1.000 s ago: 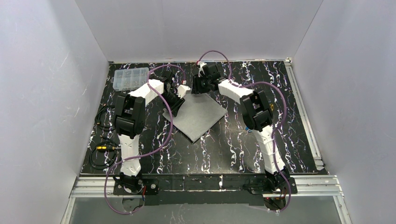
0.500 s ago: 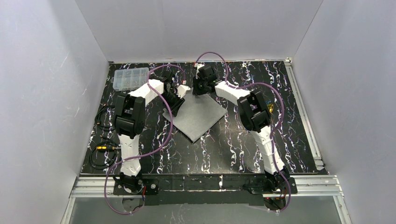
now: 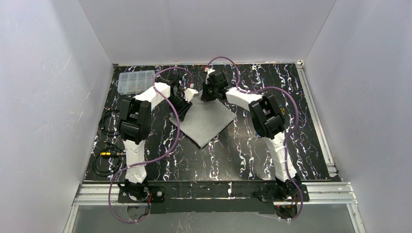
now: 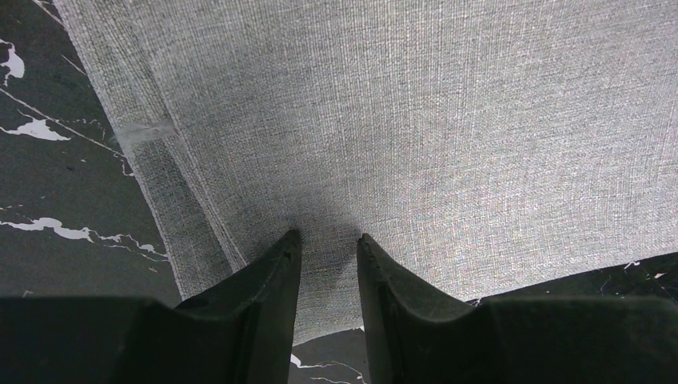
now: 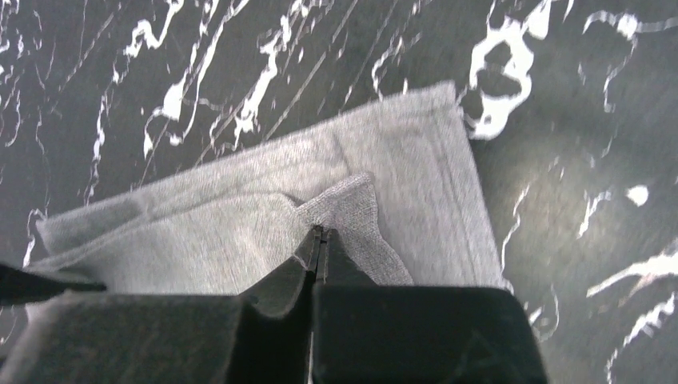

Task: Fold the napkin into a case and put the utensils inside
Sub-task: Pick up the top corner of the square-folded napkin from the center of the board, then fold the top corner of the square-folded napkin at the center of the board, then smooth out the top corner of the square-folded napkin at the center of the board.

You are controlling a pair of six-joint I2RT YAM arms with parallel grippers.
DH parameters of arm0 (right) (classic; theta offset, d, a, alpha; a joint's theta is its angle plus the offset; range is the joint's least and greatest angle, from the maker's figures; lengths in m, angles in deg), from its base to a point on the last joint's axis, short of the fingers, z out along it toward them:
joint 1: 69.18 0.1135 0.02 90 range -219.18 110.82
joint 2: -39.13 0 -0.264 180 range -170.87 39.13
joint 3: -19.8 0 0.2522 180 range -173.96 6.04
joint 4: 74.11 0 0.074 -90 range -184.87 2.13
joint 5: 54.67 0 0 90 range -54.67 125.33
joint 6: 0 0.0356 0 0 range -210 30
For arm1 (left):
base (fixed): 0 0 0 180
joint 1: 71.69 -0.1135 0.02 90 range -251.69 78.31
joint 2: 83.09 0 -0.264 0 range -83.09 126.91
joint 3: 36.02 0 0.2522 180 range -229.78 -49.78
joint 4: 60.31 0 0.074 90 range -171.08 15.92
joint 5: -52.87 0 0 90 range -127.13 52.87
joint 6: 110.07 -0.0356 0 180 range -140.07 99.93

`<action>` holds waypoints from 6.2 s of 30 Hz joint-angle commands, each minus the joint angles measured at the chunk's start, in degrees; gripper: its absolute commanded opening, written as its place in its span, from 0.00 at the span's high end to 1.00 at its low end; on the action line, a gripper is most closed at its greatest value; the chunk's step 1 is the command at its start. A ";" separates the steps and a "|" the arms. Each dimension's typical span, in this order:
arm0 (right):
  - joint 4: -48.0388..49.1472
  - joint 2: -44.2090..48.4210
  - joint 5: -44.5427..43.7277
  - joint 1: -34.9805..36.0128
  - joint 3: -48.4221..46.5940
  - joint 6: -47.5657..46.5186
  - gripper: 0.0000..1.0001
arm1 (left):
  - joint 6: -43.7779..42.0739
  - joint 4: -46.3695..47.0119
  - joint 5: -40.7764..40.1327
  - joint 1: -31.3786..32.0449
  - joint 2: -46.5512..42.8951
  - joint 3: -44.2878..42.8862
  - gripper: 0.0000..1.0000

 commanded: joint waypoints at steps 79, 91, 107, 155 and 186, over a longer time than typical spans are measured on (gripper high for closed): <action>2.26 43.85 1.38 11.88 43.23 3.18 0.47 | 0.17 -14.57 -0.84 -1.66 -3.08 -5.07 0.65; 5.61 37.37 8.60 9.89 42.61 8.42 0.60 | -0.74 -14.38 -0.86 -2.64 -2.90 -3.99 0.72; 2.05 37.54 12.55 -6.99 41.58 17.69 0.78 | -3.74 -15.76 0.64 -2.88 -5.16 -3.44 1.00; -0.50 40.28 16.28 -4.74 45.96 18.46 0.39 | -9.73 -15.67 -0.54 -4.13 -9.33 -0.82 0.99; 9.80 37.79 18.07 5.53 56.84 31.88 0.49 | 0.37 -10.25 4.53 -1.45 -1.49 -7.03 1.00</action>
